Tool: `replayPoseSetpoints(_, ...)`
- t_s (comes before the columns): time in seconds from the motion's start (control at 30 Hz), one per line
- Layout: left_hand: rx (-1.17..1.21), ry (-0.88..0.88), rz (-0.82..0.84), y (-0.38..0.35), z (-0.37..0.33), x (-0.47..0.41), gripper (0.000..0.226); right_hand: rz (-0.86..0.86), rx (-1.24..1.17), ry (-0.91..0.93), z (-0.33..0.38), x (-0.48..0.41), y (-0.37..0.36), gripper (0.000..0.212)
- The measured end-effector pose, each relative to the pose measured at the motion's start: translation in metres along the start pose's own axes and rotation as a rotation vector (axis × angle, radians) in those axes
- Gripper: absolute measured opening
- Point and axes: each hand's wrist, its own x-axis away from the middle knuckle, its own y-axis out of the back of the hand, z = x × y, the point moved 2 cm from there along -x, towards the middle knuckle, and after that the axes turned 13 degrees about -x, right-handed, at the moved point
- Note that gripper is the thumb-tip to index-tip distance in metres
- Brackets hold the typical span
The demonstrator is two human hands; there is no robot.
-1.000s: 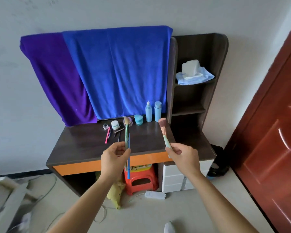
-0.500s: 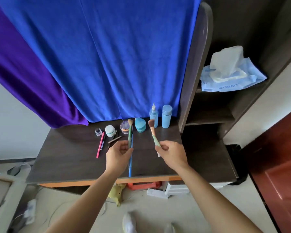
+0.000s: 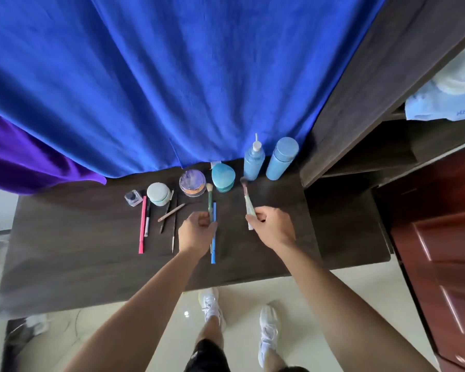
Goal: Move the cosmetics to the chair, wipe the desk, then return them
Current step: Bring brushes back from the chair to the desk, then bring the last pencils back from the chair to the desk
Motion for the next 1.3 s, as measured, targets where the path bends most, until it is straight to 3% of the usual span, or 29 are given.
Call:
replayPoseSetpoints(0.1,-0.038,-0.016,0.06,0.001,0.006,-0.009,0.038,0.036,0.079,-0.044,-0.002,-0.003,0.0,0.05)
replayPoseSetpoints(0.27,-0.2,-0.085,0.081,0.023,0.005,0.003,0.068,0.086,0.207,0.012,-0.002,0.007,0.02,0.059)
replayPoseSetpoints(0.37,-0.397,-0.293,-0.116,0.05,-0.013,0.025,0.081,-0.023,0.294,0.19,0.011,0.015,0.044,0.066)
replayPoseSetpoints(0.53,-0.599,-0.558,-0.477,0.097,-0.046,0.069,0.077,-0.29,0.381,0.53,0.036,0.041,0.088,0.07)
replayPoseSetpoints(0.7,-0.599,-0.71,-0.544,0.109,-0.079,0.099,0.077,-0.452,0.402,0.587,0.031,0.078,0.128,0.072)
replayPoseSetpoints(0.83,-0.612,-0.906,-0.514,0.105,-0.128,0.112,0.076,-0.634,0.374,0.51,0.013,0.114,0.166,0.071)
replayPoseSetpoints(1.07,-0.591,-1.316,-0.337,0.04,-0.191,0.161,0.074,-0.967,0.291,0.133,-0.08,0.242,0.187,0.069)
replayPoseSetpoints(1.3,-0.621,-1.748,-0.083,-0.066,-0.196,0.305,0.071,-1.228,0.272,-0.224,-0.184,0.422,0.17,0.068)
